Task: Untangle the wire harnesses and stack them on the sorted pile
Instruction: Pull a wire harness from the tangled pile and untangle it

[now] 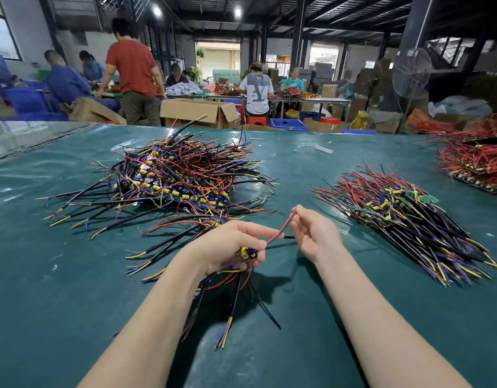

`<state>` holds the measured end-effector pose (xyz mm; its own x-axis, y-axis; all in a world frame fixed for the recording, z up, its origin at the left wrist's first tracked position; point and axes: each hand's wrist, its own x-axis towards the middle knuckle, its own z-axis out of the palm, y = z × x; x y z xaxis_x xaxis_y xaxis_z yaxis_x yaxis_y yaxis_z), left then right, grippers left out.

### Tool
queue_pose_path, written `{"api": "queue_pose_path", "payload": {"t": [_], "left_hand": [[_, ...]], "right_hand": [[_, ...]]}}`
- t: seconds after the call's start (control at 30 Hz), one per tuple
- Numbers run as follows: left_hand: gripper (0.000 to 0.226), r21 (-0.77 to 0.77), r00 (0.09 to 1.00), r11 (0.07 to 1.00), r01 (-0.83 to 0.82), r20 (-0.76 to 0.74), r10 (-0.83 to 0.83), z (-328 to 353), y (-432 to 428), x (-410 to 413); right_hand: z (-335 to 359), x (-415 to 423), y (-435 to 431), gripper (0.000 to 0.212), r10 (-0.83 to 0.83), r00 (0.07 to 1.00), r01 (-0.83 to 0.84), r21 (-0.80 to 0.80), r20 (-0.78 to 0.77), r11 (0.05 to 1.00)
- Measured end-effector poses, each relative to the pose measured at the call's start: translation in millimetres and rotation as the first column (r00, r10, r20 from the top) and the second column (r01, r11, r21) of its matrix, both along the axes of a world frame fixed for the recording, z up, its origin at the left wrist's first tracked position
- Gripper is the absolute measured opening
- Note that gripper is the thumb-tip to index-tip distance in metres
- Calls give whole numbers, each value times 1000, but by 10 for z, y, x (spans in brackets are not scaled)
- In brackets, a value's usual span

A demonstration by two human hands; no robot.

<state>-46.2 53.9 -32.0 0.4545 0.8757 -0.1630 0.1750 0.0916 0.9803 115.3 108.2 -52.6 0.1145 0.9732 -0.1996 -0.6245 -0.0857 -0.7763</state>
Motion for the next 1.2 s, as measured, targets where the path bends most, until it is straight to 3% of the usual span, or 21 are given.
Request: {"api": "queue_pose_path", "payload": {"t": [0.1,0.17,0.27,0.37,0.5,0.63,0.7,0.8,0.87,1.0,1.1,1.2], "left_hand": [[29,0,986,986,-168,-13,168,35,24,-7],[23,100,955,956,-275,-89,284,30,37,25],[24,292,911,907,-304,-191,366,-28,48,46],[23,375,886,850,-371,-130,444,-71,74,34],[22,422,869,811,-406,-97,486,-85,98,70],[23,388,862,810,-439,-72,501,-83,102,67],[26,348,881,844,-408,-94,465,-78,95,74],[25,290,886,874,-390,-140,442,-60,93,105],[24,294,861,854,-430,-152,485,-53,95,121],[25,312,839,824,-473,-127,529,-55,82,137],[23,236,886,869,-434,-62,460,-27,48,123],[18,194,922,912,-362,-67,381,-10,30,114]], "right_hand": [[7,-13,13,23,-155,954,92,241,256,966],[18,-15,-8,23,-205,942,119,308,266,944],[34,-75,-61,21,-113,985,76,258,132,963],[39,-197,-117,17,29,1000,-29,152,3,988],[9,-375,-196,15,243,940,-271,90,242,958],[-46,-437,-210,19,278,935,-313,142,222,939],[-53,-412,-195,22,211,925,-280,190,317,941],[-49,-350,-167,21,-29,820,-185,313,571,932],[-51,-341,-165,22,-157,768,-136,397,621,908],[-68,-344,-186,25,-183,822,-78,424,540,902],[-19,-293,-162,26,-149,932,31,336,330,941],[29,-245,-129,25,-196,972,166,209,132,964]]}}
